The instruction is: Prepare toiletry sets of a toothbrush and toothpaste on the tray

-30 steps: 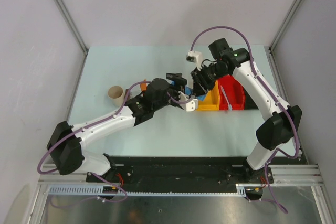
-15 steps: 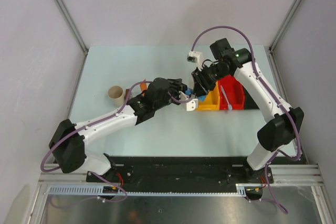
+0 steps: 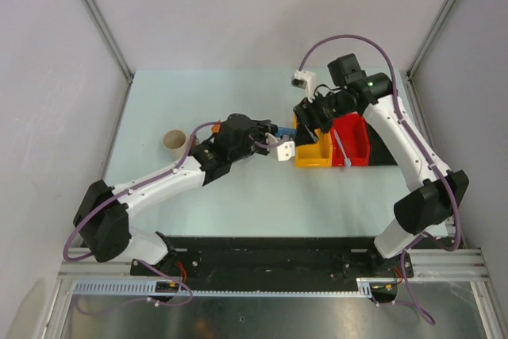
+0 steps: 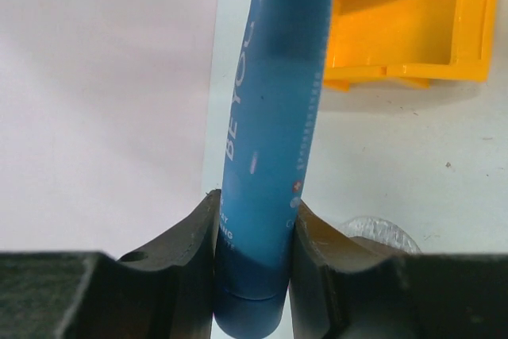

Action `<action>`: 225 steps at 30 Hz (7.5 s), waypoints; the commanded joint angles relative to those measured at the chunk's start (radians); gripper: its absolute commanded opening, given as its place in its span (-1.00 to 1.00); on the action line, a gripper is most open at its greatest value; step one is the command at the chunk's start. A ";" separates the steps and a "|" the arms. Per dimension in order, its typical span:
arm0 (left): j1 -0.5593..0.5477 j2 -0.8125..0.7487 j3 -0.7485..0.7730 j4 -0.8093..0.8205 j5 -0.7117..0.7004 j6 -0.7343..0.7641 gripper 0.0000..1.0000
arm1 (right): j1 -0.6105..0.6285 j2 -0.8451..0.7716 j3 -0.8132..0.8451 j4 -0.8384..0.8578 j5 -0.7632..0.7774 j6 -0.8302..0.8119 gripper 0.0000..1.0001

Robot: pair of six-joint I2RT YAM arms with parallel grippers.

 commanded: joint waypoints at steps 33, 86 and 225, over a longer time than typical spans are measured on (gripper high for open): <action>0.282 -0.095 0.111 0.060 0.873 -1.011 -1.00 | -0.040 -0.215 0.044 0.359 -0.111 -0.028 0.92; 0.459 -0.173 0.054 0.047 0.822 -0.972 0.75 | 0.112 -0.140 0.103 0.358 0.129 0.004 -1.00; 0.434 -0.191 -0.474 0.821 0.144 -1.203 -1.00 | 0.252 0.004 0.233 0.275 0.432 -0.047 -0.12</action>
